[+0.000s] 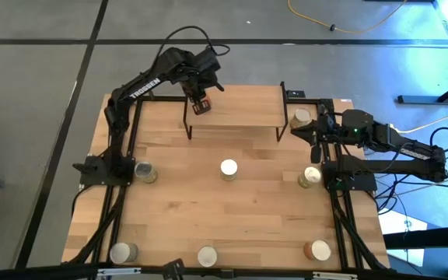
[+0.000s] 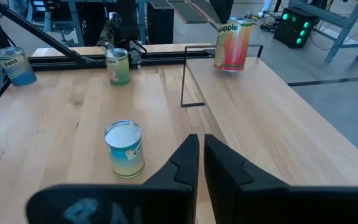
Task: Pick and place cans onto a shelf
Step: Put the top canned pineapples on the shelf
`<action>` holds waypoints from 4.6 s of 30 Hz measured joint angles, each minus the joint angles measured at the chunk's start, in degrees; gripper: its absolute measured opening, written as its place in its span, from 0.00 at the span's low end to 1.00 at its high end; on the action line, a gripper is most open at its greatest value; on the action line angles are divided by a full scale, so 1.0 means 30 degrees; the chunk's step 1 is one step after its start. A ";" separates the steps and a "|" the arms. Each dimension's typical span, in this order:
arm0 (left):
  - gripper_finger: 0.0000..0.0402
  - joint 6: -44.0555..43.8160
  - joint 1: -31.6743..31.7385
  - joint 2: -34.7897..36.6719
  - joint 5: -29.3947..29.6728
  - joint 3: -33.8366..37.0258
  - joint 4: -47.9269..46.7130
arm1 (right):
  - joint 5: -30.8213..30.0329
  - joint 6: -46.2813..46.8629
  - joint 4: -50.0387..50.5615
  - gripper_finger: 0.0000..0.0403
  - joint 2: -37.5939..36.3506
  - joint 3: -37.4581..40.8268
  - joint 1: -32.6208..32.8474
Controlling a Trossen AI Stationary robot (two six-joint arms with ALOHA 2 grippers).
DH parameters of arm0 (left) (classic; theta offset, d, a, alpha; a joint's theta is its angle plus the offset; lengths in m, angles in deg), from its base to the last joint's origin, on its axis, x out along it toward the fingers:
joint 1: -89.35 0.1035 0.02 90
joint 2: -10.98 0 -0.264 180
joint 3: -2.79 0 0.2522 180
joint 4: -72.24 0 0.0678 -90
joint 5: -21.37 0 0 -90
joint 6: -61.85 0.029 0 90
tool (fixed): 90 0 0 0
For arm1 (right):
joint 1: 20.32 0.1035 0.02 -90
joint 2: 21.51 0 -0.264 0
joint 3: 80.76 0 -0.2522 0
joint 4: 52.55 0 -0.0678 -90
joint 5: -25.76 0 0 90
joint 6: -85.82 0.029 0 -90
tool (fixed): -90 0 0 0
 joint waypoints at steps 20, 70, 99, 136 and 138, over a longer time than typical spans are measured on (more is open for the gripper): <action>0.01 -0.0049 -0.0047 0.0023 0.0370 0.1185 0.0087 | 0.0007 -0.0031 -0.0007 0.07 0.0000 0.0002 0.0002; 0.06 -0.1698 -0.2392 0.2201 -0.1851 0.1028 -0.0018 | 0.0022 0.0100 -0.0028 0.07 -0.0007 0.0007 0.0000; 0.00 -0.2543 0.0816 0.2187 0.0671 0.5593 0.2222 | 0.0022 0.0106 -0.0022 0.07 0.0000 0.0007 0.0007; 0.00 -0.1537 0.0878 0.2111 0.0734 0.5579 0.4177 | 0.0015 0.0049 0.0000 0.07 0.0000 0.0007 0.0005; 0.00 -0.1537 0.1063 0.2017 0.0799 0.5595 0.4096 | 0.0018 0.0049 0.0009 0.07 0.0000 0.0009 0.0004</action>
